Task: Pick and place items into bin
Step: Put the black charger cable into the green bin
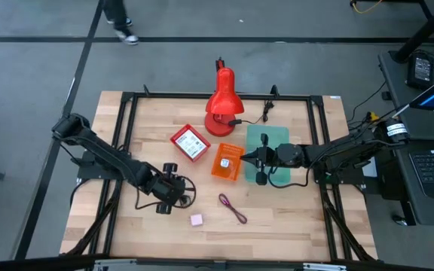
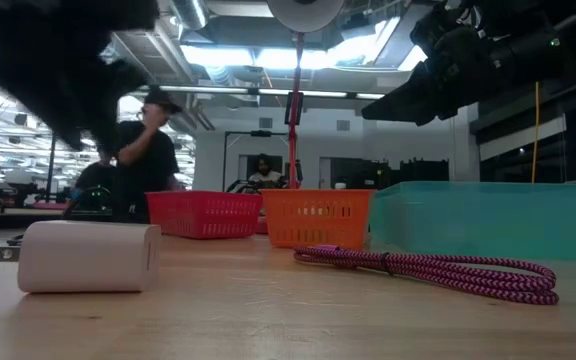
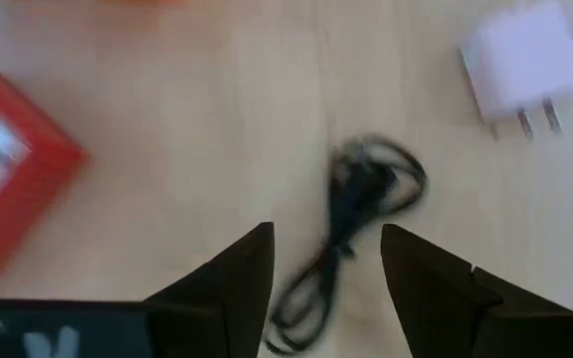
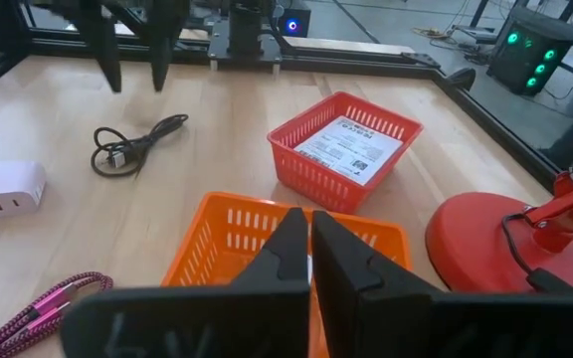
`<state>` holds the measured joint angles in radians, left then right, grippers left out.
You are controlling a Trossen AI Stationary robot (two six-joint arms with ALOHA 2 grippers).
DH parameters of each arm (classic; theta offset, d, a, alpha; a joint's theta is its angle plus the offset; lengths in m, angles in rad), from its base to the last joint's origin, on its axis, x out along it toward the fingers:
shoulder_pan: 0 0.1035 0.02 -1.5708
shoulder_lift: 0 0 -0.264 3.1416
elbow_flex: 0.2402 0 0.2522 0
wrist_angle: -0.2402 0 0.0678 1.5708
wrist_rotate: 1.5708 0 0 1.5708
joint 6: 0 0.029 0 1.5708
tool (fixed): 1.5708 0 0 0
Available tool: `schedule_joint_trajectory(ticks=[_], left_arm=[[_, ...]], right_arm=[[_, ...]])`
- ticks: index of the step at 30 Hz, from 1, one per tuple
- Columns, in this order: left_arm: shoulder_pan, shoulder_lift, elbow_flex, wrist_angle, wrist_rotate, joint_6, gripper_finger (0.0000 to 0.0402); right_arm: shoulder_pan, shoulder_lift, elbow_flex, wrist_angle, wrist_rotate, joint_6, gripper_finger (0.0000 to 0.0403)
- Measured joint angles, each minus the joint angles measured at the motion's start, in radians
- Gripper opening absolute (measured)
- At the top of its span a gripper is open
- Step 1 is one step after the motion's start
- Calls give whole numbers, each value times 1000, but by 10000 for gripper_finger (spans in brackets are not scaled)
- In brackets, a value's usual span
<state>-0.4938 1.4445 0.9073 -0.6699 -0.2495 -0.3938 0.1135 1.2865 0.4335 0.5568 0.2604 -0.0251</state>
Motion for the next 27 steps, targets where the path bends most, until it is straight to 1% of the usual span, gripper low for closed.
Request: schedule_joint_trajectory(ticks=[2, 9, 19, 23, 27], left_arm=[[0, 32, 0, -23, 31, -12, 180], [7, 96, 0, -64, 25, 9, 171], [39, 105, 0, -67, 43, 22, 171], [46, 105, 0, -66, 82, 11, 171], [45, 106, -29, -57, 87, 11, 171]], right_arm=[[0, 0, 0, 0, 0, 23, 2], [0, 0, 0, 0, 0, 48, 2], [0, 0, 0, 0, 0, 47, 2], [0, 0, 0, 0, 0, 47, 2], [0, 0, 0, 0, 0, 47, 2]])
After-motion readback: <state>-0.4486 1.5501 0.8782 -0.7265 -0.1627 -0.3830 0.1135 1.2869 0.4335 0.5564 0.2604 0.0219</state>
